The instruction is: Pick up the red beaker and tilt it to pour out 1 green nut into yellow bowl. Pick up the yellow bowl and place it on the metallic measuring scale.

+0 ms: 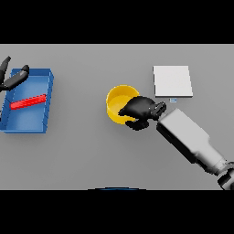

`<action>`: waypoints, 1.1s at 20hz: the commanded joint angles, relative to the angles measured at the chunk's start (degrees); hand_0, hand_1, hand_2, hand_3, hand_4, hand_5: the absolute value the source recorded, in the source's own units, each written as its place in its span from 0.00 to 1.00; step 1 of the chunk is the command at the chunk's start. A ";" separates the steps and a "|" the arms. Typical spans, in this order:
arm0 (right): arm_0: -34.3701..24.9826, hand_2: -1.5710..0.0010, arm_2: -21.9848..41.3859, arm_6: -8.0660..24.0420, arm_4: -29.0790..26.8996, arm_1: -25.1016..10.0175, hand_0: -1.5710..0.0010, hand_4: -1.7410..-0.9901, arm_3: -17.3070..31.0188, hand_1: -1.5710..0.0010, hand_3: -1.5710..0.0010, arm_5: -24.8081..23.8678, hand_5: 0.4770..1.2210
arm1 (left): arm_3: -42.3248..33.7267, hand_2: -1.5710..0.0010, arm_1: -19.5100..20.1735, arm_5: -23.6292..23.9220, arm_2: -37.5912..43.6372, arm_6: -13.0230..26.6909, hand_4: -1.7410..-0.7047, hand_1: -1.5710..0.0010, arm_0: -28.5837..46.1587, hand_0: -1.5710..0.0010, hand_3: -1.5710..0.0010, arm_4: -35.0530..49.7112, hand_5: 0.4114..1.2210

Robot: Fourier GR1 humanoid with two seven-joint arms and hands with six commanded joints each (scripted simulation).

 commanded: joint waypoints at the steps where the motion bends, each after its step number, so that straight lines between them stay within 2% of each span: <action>1: -0.32 0.50 -0.33 -1.18 -0.34 -0.51 0.45 0.33 -0.03 0.47 0.57 0.12 0.77 | -0.21 1.00 0.34 -0.24 0.22 -0.04 0.92 1.00 0.44 1.00 1.00 0.21 0.37; 3: -0.69 0.32 -0.06 -1.66 -0.50 -0.47 0.29 0.22 0.15 0.30 0.44 0.57 0.85 | 1.02 1.00 -0.12 0.19 0.04 0.40 0.92 1.00 -0.20 1.00 1.00 -0.26 0.37; 5: -0.85 0.24 -0.02 -1.41 -1.20 -0.70 0.19 0.14 -0.10 0.19 0.35 1.48 0.91 | 0.43 1.00 0.25 0.04 -0.15 0.71 0.92 1.00 -0.33 1.00 1.00 -0.50 0.37; 7: -1.00 0.18 0.10 0.50 -1.83 -0.40 0.12 0.09 -0.55 0.12 0.30 2.90 0.94 | 0.36 1.00 0.49 -0.47 -0.10 0.61 0.92 1.00 0.02 1.00 1.00 -0.26 0.37; 8: -0.88 0.16 0.20 0.37 -1.98 -0.77 0.10 0.07 -0.77 0.10 0.28 2.87 0.95 | -0.05 1.00 0.47 -0.54 -0.11 0.93 0.92 1.00 0.01 1.00 1.00 -0.13 0.37; 12: -1.39 0.12 -0.65 -0.39 -3.34 -2.18 0.04 0.03 -2.35 0.04 0.24 3.20 0.98 | 0.11 1.00 0.41 -0.37 -0.01 1.18 0.93 1.00 -0.64 1.00 1.00 -0.11 0.36; 18: -2.04 0.05 -3.26 3.16 -5.91 -5.58 0.01 0.01 -9.28 0.01 0.27 8.65 0.99 | 0.37 1.00 0.55 -0.47 -0.08 0.09 0.93 1.00 -0.35 1.00 1.00 -0.21 0.36; 20: -1.78 0.09 -4.10 6.08 -5.97 -6.44 0.01 0.00 -11.57 0.01 0.23 9.36 1.00 | 0.33 1.00 0.43 -0.91 0.16 -0.02 0.93 1.00 -0.46 1.00 1.00 0.46 0.36; 22: -1.14 0.06 -4.37 7.94 -6.00 -6.93 0.00 0.00 -13.60 0.00 0.24 9.77 1.00 | 0.42 1.00 0.30 -0.61 0.43 0.58 0.91 1.00 -0.80 1.00 1.00 0.65 0.36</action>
